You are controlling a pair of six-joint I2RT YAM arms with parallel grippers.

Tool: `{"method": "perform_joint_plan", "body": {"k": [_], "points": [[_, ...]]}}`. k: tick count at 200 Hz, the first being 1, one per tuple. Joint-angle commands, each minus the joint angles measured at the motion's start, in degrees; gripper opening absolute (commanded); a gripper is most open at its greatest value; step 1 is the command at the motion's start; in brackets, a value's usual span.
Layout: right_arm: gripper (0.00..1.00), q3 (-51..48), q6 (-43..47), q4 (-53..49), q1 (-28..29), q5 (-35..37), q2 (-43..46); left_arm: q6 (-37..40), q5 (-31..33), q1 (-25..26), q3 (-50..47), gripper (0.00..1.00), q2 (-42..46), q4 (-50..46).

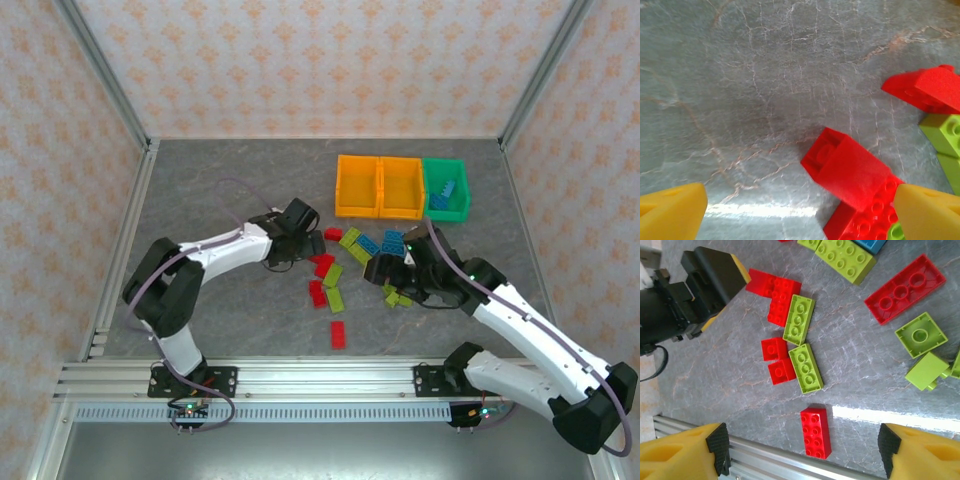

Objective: Sort the legos into containers by color

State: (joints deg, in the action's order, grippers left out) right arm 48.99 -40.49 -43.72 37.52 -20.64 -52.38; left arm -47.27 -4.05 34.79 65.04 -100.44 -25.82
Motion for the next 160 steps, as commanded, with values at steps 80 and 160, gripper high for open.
{"method": "perform_joint_plan", "body": {"k": [80, 160], "points": [[0.81, -2.1, -1.5, -0.2, 0.3, 3.3, 0.7, -3.0, -3.0, 1.0, 5.9, 0.65, -10.2, 1.5], [0.81, -0.9, -2.7, 0.0, 0.3, 3.9, 0.8, -1.2, -1.9, 1.0, 4.7, 0.30, -5.7, -0.3]]}}
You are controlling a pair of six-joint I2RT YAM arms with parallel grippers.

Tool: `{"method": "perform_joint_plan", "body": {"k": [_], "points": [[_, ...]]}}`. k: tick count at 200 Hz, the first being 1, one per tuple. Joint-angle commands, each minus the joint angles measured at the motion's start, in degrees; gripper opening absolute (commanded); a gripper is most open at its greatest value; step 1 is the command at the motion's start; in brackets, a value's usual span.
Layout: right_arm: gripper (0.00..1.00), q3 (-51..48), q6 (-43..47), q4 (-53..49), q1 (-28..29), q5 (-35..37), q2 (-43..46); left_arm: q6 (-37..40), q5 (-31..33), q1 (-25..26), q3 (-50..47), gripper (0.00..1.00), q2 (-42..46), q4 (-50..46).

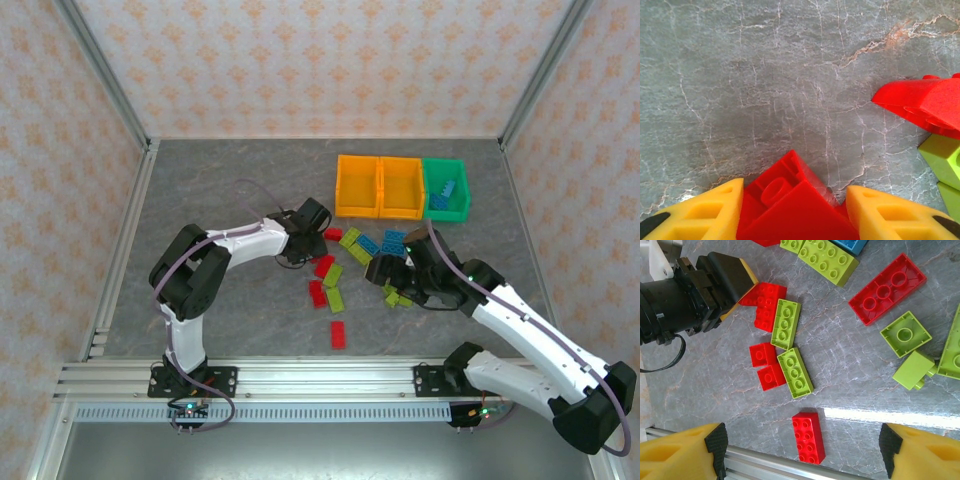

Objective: Sort the legos into containers by color

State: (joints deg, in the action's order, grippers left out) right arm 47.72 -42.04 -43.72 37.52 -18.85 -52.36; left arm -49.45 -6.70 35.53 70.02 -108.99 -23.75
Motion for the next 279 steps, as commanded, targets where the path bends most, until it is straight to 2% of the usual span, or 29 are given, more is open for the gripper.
{"method": "perform_joint_plan", "body": {"k": [1, 31, 58, 81, 113, 150, 171, 194, 208, 238, 255, 279], "points": [[0.81, 0.3, -1.1, 0.1, 0.3, 2.1, 0.8, 1.1, 0.7, 0.3, -0.2, 0.30, 2.9, -2.4], [0.81, 0.5, -1.9, -0.4, 0.3, 3.2, 1.7, 3.6, 1.7, 0.3, 3.8, 0.25, 6.9, -3.7], [0.81, 0.7, -3.3, -1.2, 0.3, 6.5, 3.6, 7.7, 6.3, 0.4, 14.2, 0.25, 6.1, -6.5], [0.82, 1.1, -5.9, -3.5, 0.3, 9.8, 5.0, 12.6, 9.4, 0.3, 27.1, 0.25, 0.0, -8.3], [0.82, 1.8, -7.1, -5.9, 0.3, 10.7, 6.0, 18.5, 11.0, 0.4, 45.5, 0.26, -14.0, -9.1], [0.82, 1.8, -7.2, -7.9, 0.3, 11.1, 7.9, 24.7, 9.5, 0.2, 66.2, 0.27, -28.0, -13.7], [0.82, 1.9, -7.5, -8.3, 0.3, 11.1, 9.1, 25.8, 8.5, 0.2, 74.3, 0.31, -33.0, -16.3], [0.83, 2.3, -7.4, -8.9, 0.3, 12.0, 10.1, 26.0, 7.7, 0.2, 75.2, 0.52, -32.9, -15.9], [0.84, 2.5, -7.1, -9.5, 0.3, 13.1, 10.1, 26.5, 7.1, 0.2, 75.2, 0.61, -31.8, -15.9], [0.84, 2.2, -5.5, -8.7, 0.3, 12.5, 9.4, 28.7, 5.5, 0.7, 73.2, 0.62, -26.6, -17.2], [0.84, 1.8, -5.0, -8.5, 0.3, 12.3, 8.3, 30.1, 6.2, 1.1, 66.1, 0.66, -20.0, -14.9], [0.83, 2.2, -3.2, -6.5, 0.3, 9.9, 5.3, 30.4, 5.1, 1.4, 55.6, 0.66, -8.8, -12.5]]}}
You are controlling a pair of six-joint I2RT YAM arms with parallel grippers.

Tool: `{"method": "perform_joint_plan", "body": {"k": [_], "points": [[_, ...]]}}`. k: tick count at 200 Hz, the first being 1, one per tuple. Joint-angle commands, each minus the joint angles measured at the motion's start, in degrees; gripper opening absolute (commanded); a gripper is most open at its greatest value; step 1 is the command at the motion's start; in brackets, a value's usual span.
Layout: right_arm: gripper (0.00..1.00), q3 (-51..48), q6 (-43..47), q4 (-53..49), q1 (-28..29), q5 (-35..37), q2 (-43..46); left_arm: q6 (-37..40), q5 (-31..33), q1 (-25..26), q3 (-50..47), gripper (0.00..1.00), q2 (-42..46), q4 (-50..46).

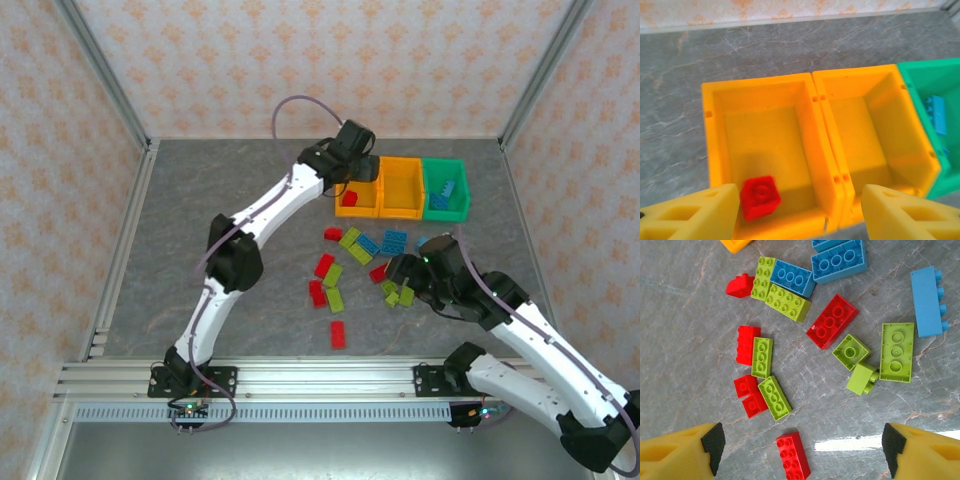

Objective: Sort the legos into containers by color

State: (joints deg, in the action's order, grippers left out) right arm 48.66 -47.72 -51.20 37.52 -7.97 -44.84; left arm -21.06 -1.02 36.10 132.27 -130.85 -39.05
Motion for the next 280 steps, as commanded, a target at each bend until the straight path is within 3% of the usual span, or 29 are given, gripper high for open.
{"method": "perform_joint_plan", "body": {"k": [1, 31, 54, 79, 99, 134, 178, 215, 247, 280], "points": [[0.83, 1.3, 2.6, 1.0, 0.4, -1.1, -2.4, 2.0, -0.7, 0.9, -7.2, 0.66, 13.7, 2.9], [0.81, 3.1, 4.7, 2.4, 2.6, -1.7, -8.8, 6.3, 0.3, 3.6, -31.8, 0.66, 37.1, 11.7], [0.80, 4.8, 5.5, 5.3, 7.2, -1.1, -15.8, 12.4, 0.2, 5.2, -46.0, 0.66, 53.2, 10.9], [0.77, 7.0, 7.6, 9.6, 12.2, -1.3, -25.1, 20.2, -1.6, 5.4, -55.9, 0.66, 67.4, 3.5], [0.68, 8.5, 11.2, 12.1, 15.9, 0.0, -32.5, 26.7, -2.9, 5.5, -61.9, 0.70, 76.7, -2.4], [0.63, 10.5, 16.4, 14.3, 20.6, 2.1, -42.8, 38.1, -3.3, 5.4, -74.3, 0.82, 89.7, -2.6], [0.64, 10.8, 17.7, 15.5, 22.2, 4.7, -49.7, 45.4, -6.5, 5.4, -85.2, 0.83, 95.6, 4.8], [0.60, 10.3, 19.7, 17.8, 22.5, 6.3, -52.7, 47.4, -5.5, 5.1, -89.6, 0.93, 94.7, 7.7], [0.48, 9.8, 19.2, 18.7, 23.2, 7.2, -54.5, 47.1, -6.7, 4.7, -91.4, 1.00, 95.6, 9.2], [0.31, 8.3, 15.8, 16.7, 23.1, 13.9, -50.7, 46.6, -6.7, 4.5, -92.1, 1.00, 96.0, 9.9]]}}
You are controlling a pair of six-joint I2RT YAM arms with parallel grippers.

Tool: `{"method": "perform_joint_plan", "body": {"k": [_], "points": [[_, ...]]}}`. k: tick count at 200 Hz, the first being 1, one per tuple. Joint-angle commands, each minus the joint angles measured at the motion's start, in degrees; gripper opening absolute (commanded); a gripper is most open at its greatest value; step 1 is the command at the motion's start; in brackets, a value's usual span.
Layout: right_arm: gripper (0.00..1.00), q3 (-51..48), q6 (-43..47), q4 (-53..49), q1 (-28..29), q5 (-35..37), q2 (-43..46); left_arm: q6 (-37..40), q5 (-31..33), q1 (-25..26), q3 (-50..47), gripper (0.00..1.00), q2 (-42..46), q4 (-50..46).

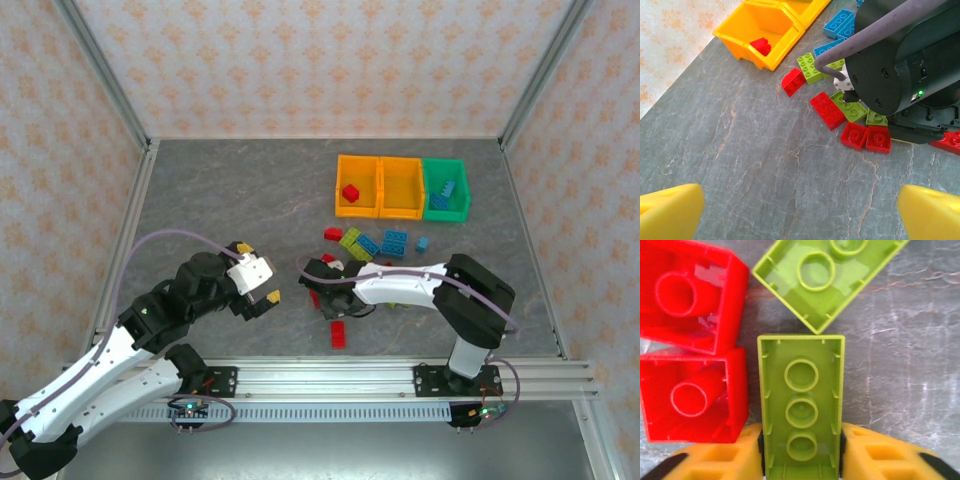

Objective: Sort the legos into containers by color

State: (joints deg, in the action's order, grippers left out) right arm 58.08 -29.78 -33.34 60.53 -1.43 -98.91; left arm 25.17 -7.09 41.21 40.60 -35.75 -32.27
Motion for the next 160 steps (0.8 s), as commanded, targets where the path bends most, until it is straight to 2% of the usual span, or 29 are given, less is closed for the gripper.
{"method": "perform_joint_plan", "body": {"k": [1, 26, 52, 64, 82, 100, 123, 139, 160], "points": [[0.31, -1.2, -2.2, -1.2, 0.2, 7.5, 3.7, 0.3, -0.6, -0.7, -0.5, 1.00, 0.9, 3.2], [0.28, -4.0, -3.7, -1.2, 0.2, 11.4, 11.8, 0.1, -0.1, -0.9, -1.2, 1.00, 0.8, 4.4], [0.27, -3.8, -4.1, -3.4, -0.7, 19.5, 21.8, -0.3, -0.4, -1.9, -1.3, 1.00, 0.5, 5.1], [0.27, -2.8, -1.8, -3.4, -3.4, 22.3, 25.4, -0.4, -0.6, -2.4, -1.3, 1.00, 0.5, 5.3], [0.26, -0.2, 3.9, -1.7, -11.4, 23.9, 27.1, -0.6, -1.3, -3.3, -1.2, 1.00, 0.3, 5.8], [0.26, 3.3, 10.5, 2.3, -22.2, 18.8, 24.1, -0.9, -2.1, -3.9, -1.2, 1.00, 0.0, 6.0], [0.25, 11.1, 15.4, 5.5, -34.4, 10.0, 13.7, -1.0, -2.9, -4.0, -1.0, 1.00, -0.6, 5.4], [0.25, 18.1, 16.7, 4.8, -39.3, 4.6, 4.7, -1.3, -3.3, -4.1, -0.8, 1.00, -0.9, 4.9], [0.25, 28.1, 17.6, 1.8, -42.4, 1.3, -5.5, -1.4, -3.5, -4.1, -1.0, 1.00, -0.9, 4.8]]}}
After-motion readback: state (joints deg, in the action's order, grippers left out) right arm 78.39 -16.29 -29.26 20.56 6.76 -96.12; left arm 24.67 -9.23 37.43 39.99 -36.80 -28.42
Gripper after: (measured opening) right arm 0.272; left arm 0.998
